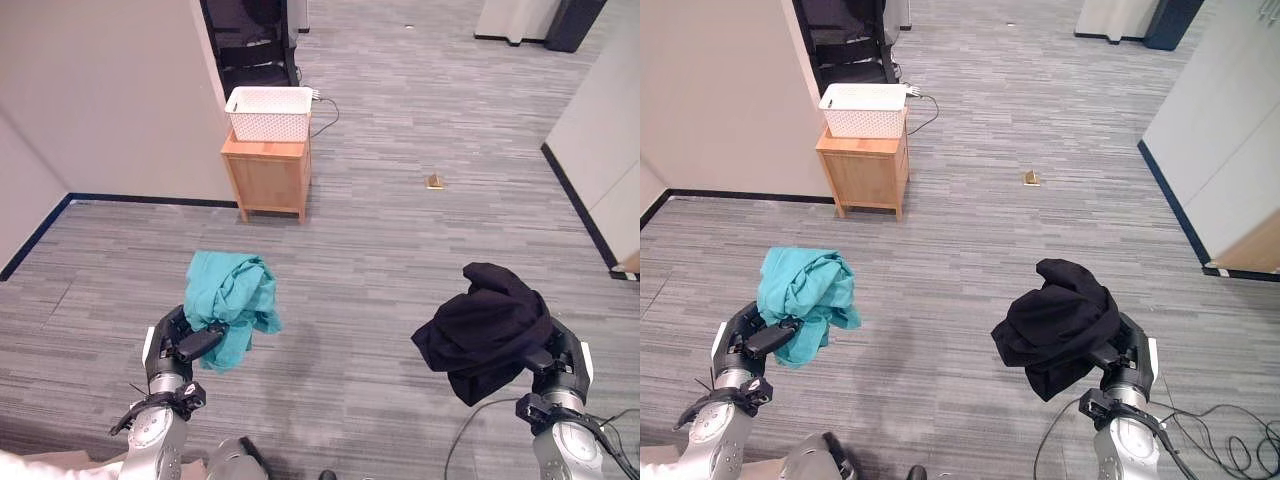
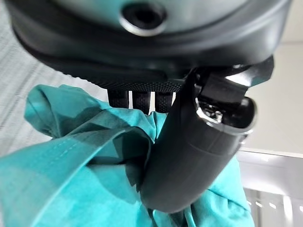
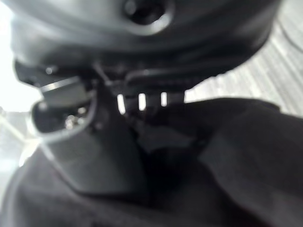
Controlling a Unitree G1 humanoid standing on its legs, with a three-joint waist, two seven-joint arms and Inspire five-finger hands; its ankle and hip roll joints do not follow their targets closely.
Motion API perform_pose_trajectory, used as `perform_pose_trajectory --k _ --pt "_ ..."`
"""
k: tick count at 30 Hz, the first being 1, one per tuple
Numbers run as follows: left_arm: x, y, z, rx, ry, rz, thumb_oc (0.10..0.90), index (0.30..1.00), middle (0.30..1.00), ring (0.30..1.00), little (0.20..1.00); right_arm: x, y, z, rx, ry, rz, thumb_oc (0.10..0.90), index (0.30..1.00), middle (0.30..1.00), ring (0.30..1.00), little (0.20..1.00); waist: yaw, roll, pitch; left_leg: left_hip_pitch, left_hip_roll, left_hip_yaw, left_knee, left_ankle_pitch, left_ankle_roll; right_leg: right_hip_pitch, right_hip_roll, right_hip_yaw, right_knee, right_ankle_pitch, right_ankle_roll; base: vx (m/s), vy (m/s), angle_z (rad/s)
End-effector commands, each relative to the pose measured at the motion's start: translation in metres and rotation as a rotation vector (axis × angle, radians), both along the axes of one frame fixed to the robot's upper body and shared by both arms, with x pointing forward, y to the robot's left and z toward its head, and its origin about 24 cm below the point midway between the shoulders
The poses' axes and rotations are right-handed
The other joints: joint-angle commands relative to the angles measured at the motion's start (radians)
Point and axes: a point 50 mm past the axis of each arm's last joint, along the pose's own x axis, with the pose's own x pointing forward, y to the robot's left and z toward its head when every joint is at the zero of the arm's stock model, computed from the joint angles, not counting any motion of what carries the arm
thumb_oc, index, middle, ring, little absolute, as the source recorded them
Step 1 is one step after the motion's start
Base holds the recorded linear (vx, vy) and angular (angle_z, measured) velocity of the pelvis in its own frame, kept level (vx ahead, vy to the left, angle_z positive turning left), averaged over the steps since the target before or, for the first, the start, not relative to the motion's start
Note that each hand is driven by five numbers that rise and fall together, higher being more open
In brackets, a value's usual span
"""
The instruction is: Pick up bed clothes into laundry basket.
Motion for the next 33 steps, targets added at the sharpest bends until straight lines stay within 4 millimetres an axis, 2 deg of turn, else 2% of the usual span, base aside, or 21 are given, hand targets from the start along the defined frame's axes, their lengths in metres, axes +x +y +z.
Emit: perform_pose_trajectory --k 1,3,7,9,10,11,13,14,15,16,17,19,21,23,25,26,27,28,29,31,33 --pt "0.032 0.023 0.074 0.177 -0.328 0.003 0.400 0.300 0.300 0.300 0.300 0.013 -0.003 0.050 -0.118 -0.236 0.044 0.400 0.300 0.300 0.300 0.300 0.024 -0.070 -0.075 0.186 -0.100 0.045 -0.392 0.167 -0.129 0.357 -0.033 -0.065 -0.445 0.136 0.166 0.70 0.206 -0.39" --pt "0.030 0.028 0.074 0.203 -0.316 0.018 0.400 0.300 0.300 0.300 0.300 0.021 0.002 0.049 -0.114 -0.227 0.076 0.400 0.300 0.300 0.300 0.300 0.046 -0.067 -0.093 0.187 -0.109 0.031 -0.416 0.190 -0.122 0.403 -0.039 -0.050 -0.435 0.126 0.169 0.64 0.134 -0.16" --pt "0.025 0.036 0.078 0.211 -0.322 0.038 0.400 0.300 0.300 0.300 0.300 0.025 0.011 0.047 -0.107 -0.216 0.115 0.400 0.300 0.300 0.300 0.300 0.049 -0.079 -0.140 0.263 -0.144 0.132 -0.446 0.143 -0.068 0.407 -0.100 -0.060 -0.355 0.152 0.216 0.51 0.169 -0.56" --pt "0.033 0.035 0.083 0.206 -0.343 0.023 0.400 0.300 0.300 0.300 0.300 0.026 0.012 0.049 -0.135 -0.219 0.101 0.400 0.300 0.300 0.300 0.300 0.068 -0.119 -0.131 0.257 -0.224 0.130 -0.353 -0.012 0.037 0.339 -0.216 -0.057 -0.062 0.403 0.312 0.57 0.317 0.08" --pt "0.037 0.034 0.089 0.204 -0.368 0.020 0.400 0.300 0.300 0.300 0.300 0.025 0.013 0.047 -0.119 -0.222 0.100 0.400 0.300 0.300 0.300 0.300 0.058 -0.114 -0.120 0.280 -0.237 0.122 -0.343 -0.047 0.054 0.307 -0.239 -0.041 0.037 0.491 0.324 0.30 0.239 0.21" --pt "0.037 0.034 0.089 0.205 -0.370 0.020 0.400 0.300 0.300 0.300 0.300 0.025 0.014 0.047 -0.118 -0.224 0.100 0.400 0.300 0.300 0.300 0.300 0.058 -0.114 -0.118 0.278 -0.240 0.123 -0.339 -0.055 0.061 0.298 -0.244 -0.036 0.051 0.491 0.330 0.32 0.234 0.36" --pt "0.039 0.033 0.094 0.203 -0.395 0.023 0.400 0.300 0.300 0.300 0.300 0.024 0.017 0.044 -0.128 -0.208 0.109 0.400 0.300 0.300 0.300 0.300 0.031 -0.090 -0.085 0.362 -0.272 0.101 -0.358 -0.106 0.097 0.169 -0.274 -0.001 0.240 0.539 0.322 0.48 0.326 0.69" --pt "0.042 0.035 0.098 0.215 -0.403 0.031 0.400 0.300 0.300 0.300 0.300 0.022 0.016 0.040 -0.132 -0.186 0.102 0.400 0.300 0.300 0.300 0.300 -0.002 -0.065 -0.064 0.431 -0.300 0.059 -0.388 -0.150 0.123 0.055 -0.266 0.022 0.363 0.474 0.310 0.85 0.350 0.67" --pt "0.046 0.033 0.104 0.228 -0.417 0.014 0.400 0.300 0.300 0.300 0.300 0.016 0.015 0.032 -0.120 -0.152 0.093 0.400 0.300 0.300 0.300 0.300 -0.044 -0.040 -0.045 0.519 -0.313 0.024 -0.412 -0.178 0.117 -0.080 -0.277 -0.002 0.338 0.381 0.290 0.69 0.225 0.39" --pt "0.047 0.033 0.104 0.226 -0.417 0.013 0.400 0.300 0.300 0.300 0.300 0.015 0.014 0.032 -0.121 -0.152 0.093 0.400 0.300 0.300 0.300 0.300 -0.048 -0.039 -0.046 0.522 -0.316 0.018 -0.418 -0.179 0.116 -0.077 -0.280 -0.008 0.341 0.372 0.289 0.92 0.021 1.26" --pt "0.051 0.027 0.106 0.168 -0.453 -0.007 0.400 0.300 0.300 0.300 0.300 0.005 0.005 0.023 -0.093 -0.117 0.047 0.400 0.300 0.300 0.300 0.300 -0.106 -0.035 -0.036 0.588 -0.335 -0.064 -0.422 -0.203 0.085 -0.163 -0.224 0.033 0.126 0.301 0.271 0.72 -0.110 1.29" --pt "0.056 0.020 0.102 0.141 -0.451 -0.024 0.400 0.300 0.300 0.300 0.300 -0.001 0.002 0.020 -0.084 -0.103 0.027 0.400 0.300 0.300 0.300 0.300 -0.144 -0.043 -0.050 0.614 -0.326 -0.083 -0.431 -0.209 0.053 -0.140 -0.169 0.082 -0.179 0.325 0.272 0.68 -0.181 1.06" --pt "0.063 0.014 0.102 0.157 -0.444 -0.052 0.400 0.300 0.300 0.300 0.300 -0.005 -0.001 0.021 -0.100 -0.102 0.014 0.400 0.300 0.300 0.300 0.300 -0.161 -0.045 -0.067 0.652 -0.315 -0.114 -0.440 -0.199 0.021 -0.153 -0.144 0.106 -0.315 0.371 0.296 0.52 -0.156 1.15" --pt "0.067 0.005 0.103 0.167 -0.452 -0.102 0.400 0.300 0.300 0.300 0.300 -0.010 -0.008 0.024 -0.134 -0.088 0.003 0.400 0.300 0.300 0.300 0.300 -0.169 -0.051 -0.089 0.664 -0.288 -0.130 -0.379 -0.175 -0.014 -0.121 -0.145 0.039 -0.304 0.392 0.286 0.49 -0.183 0.58" --pt "0.067 0.004 0.102 0.165 -0.452 -0.104 0.400 0.300 0.300 0.300 0.300 -0.010 -0.009 0.024 -0.137 -0.087 0.002 0.400 0.300 0.300 0.300 0.300 -0.174 -0.045 -0.087 0.661 -0.278 -0.137 -0.365 -0.184 -0.019 -0.111 -0.141 0.031 -0.310 0.390 0.285 0.32 -0.222 0.86" --pt "0.070 -0.002 0.098 0.093 -0.462 -0.111 0.400 0.300 0.300 0.300 0.300 -0.010 -0.018 0.030 -0.151 -0.109 -0.026 0.400 0.300 0.300 0.300 0.300 -0.161 -0.066 -0.096 0.575 -0.187 -0.170 -0.129 -0.067 -0.067 -0.033 -0.110 0.039 -0.332 0.350 0.227 0.34 -0.340 0.54" --pt "0.071 -0.002 0.098 0.093 -0.463 -0.113 0.400 0.300 0.300 0.300 0.300 -0.010 -0.018 0.030 -0.150 -0.110 -0.028 0.400 0.300 0.300 0.300 0.300 -0.164 -0.066 -0.096 0.563 -0.179 -0.177 -0.110 -0.071 -0.071 -0.032 -0.107 0.034 -0.336 0.352 0.223 0.45 -0.453 0.54" --pt "0.072 -0.005 0.098 0.057 -0.477 -0.106 0.400 0.300 0.300 0.300 0.300 -0.008 -0.020 0.033 -0.143 -0.136 -0.040 0.400 0.300 0.300 0.300 0.300 -0.158 -0.079 -0.086 0.505 -0.147 -0.204 0.004 -0.036 -0.081 0.004 -0.096 0.028 -0.355 0.340 0.191 0.27 -0.269 0.99" --pt "0.070 -0.005 0.096 0.045 -0.472 -0.104 0.400 0.300 0.300 0.300 0.300 -0.009 -0.026 0.040 -0.171 -0.147 -0.052 0.400 0.300 0.300 0.300 0.300 -0.147 -0.100 -0.081 0.464 -0.098 -0.175 0.074 0.000 -0.086 0.062 -0.095 -0.010 -0.382 0.308 0.165 0.41 -0.281 0.87" --pt "0.067 -0.003 0.092 0.038 -0.455 -0.101 0.400 0.300 0.300 0.300 0.300 -0.011 -0.032 0.041 -0.186 -0.134 -0.066 0.400 0.300 0.300 0.300 0.300 -0.139 -0.109 -0.075 0.412 -0.049 -0.112 0.045 -0.023 -0.112 0.127 -0.096 -0.028 -0.409 0.283 0.169 0.32 -0.122 0.26" --pt "0.066 -0.003 0.089 0.027 -0.448 -0.100 0.400 0.300 0.300 0.300 0.300 -0.010 -0.034 0.043 -0.197 -0.133 -0.063 0.400 0.300 0.300 0.300 0.300 -0.131 -0.117 -0.075 0.392 -0.053 -0.058 -0.016 -0.034 -0.097 0.145 -0.107 -0.048 -0.428 0.294 0.173 0.13 0.017 0.52"
